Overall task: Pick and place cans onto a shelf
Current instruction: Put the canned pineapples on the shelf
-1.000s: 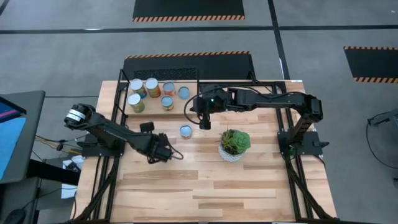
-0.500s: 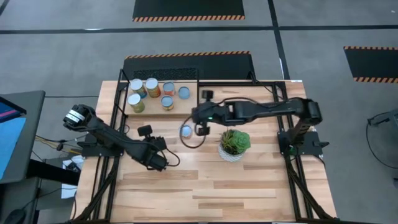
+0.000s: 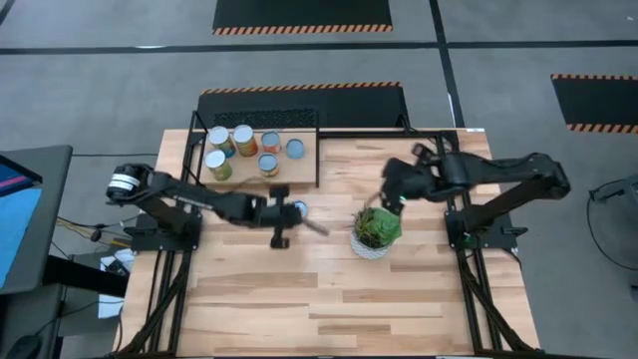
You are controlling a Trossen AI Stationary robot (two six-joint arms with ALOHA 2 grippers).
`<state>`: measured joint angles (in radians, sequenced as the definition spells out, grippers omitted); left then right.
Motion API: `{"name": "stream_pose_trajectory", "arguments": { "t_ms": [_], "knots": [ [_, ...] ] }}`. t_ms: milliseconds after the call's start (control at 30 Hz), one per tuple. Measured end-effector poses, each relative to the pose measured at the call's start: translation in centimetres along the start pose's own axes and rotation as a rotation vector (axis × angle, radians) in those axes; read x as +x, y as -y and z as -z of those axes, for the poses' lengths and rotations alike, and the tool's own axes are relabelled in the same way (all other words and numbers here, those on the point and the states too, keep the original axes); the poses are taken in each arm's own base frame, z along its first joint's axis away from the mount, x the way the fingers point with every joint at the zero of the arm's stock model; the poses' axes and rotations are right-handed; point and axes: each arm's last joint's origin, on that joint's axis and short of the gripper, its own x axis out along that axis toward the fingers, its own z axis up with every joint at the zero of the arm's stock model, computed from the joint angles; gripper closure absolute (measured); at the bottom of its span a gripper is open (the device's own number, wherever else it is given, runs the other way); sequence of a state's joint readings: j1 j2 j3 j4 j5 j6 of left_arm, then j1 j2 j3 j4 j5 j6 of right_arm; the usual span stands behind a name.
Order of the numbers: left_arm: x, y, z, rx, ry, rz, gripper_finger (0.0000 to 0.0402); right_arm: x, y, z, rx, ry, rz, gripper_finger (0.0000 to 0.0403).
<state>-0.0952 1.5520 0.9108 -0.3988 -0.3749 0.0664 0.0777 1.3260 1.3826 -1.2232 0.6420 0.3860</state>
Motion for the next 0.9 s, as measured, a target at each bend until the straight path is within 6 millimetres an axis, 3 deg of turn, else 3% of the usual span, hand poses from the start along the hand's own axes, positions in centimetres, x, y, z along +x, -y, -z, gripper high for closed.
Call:
{"name": "stream_pose_trajectory", "arguments": {
  "t_ms": [133,300,600,700,900],
  "knots": [
    [0.9,-3.0,-0.8,-0.116,0.072,0.011,0.0401,-0.1,0.0,4.6,0.097,0.021,0.003,0.0375],
    [0.9,-4.5,-0.9,-0.173,0.037,-0.007,0.0402,0.5,-0.8,8.1,0.161,0.108,-0.028,0.0375],
    [-0.3,-5.5,-2.6,-0.066,0.062,-0.014,0.0401,2.8,-2.0,10.1,0.156,0.148,0.008,0.0375],
    [-0.3,-6.4,-2.8,-0.048,0.085,0.059,0.0401,4.0,-2.4,11.3,0.187,0.119,0.03,0.0375],
    [0.4,-8.8,-2.0,-0.255,0.091,0.231,0.0402,5.4,-2.7,13.4,0.232,0.083,0.077,0.0375]
  ]
}}
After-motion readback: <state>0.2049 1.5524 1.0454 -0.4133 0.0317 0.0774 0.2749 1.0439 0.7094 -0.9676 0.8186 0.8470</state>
